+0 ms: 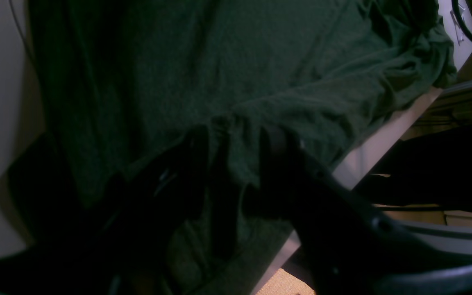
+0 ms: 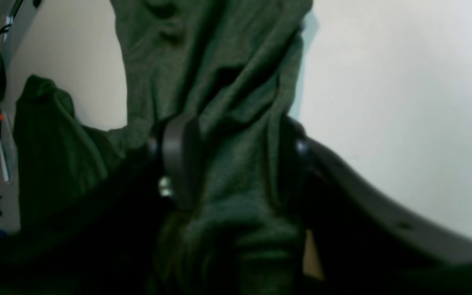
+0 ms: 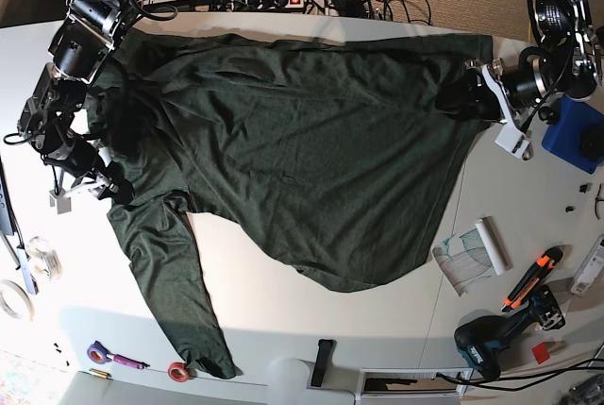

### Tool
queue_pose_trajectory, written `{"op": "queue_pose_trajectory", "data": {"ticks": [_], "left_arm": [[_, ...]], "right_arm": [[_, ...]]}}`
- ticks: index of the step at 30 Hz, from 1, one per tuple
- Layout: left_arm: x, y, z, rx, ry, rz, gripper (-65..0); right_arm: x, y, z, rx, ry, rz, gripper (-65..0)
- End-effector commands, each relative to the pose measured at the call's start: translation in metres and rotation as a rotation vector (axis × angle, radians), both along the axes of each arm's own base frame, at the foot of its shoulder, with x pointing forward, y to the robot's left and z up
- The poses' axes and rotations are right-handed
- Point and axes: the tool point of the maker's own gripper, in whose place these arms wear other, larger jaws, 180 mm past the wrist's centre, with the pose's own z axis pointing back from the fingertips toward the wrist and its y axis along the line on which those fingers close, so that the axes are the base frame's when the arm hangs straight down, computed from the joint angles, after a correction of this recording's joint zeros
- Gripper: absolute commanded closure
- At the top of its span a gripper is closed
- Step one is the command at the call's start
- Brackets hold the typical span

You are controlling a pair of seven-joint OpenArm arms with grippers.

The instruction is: Layout the t-shirt on the table in an organized manner, then fold the t-shirt properly

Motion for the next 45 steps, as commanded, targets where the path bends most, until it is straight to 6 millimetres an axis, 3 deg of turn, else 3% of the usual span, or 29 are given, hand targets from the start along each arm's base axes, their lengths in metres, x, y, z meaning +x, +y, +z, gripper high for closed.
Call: {"op": "queue_pose_trajectory", "data": {"ticks": [1,3,7,13,20,24,28,38,41,45], "left_arm": [[0.009,0.002,0.013,-0.016,-0.047,0.005,-22.8],[0.012,0.001,0.016,-0.023,-0.062,0.013,-22.9],[0.044,0.006,0.035,-0.013,-0.181,0.06,-22.8],[0.129,0.004,0.056,0.139,-0.271,0.136,-22.8],[0.22,-0.007,0.032,0.18,-0.161,0.135,-22.8],[0.251,-0.004,0.022,0.134,-0.03,0.172,-22.8],[0.258,0.011,0.014,0.098,0.083,0.242,-22.8],[0.22,0.014,-0.033,0.092,0.231,0.264,-22.8],[0.217,0.01,-0.041,0.079,0.227,0.279,-22.8],[0.224,-0.006,-0.037,0.053,0.205,0.268,-22.8]], "right_arm": [[-0.01,0.001,-0.009,-0.022,0.078,0.035,-17.7],[-0.01,0.003,-0.009,-0.026,0.071,0.051,0.0],[-0.008,0.003,-0.007,-0.032,0.054,0.059,0.0],[-0.006,0.002,-0.005,-0.035,0.04,0.05,0.0],[-0.006,0.001,-0.005,-0.036,0.038,0.05,0.0],[-0.006,0.001,-0.005,-0.036,0.038,0.05,0.0],[-0.006,0.002,-0.005,-0.039,0.033,0.058,0.0],[-0.006,0.003,-0.004,-0.041,0.027,0.069,0.0],[-0.006,0.003,-0.004,-0.041,0.027,0.068,0.0],[-0.006,0.003,-0.004,-0.041,0.028,0.069,0.0]]}}
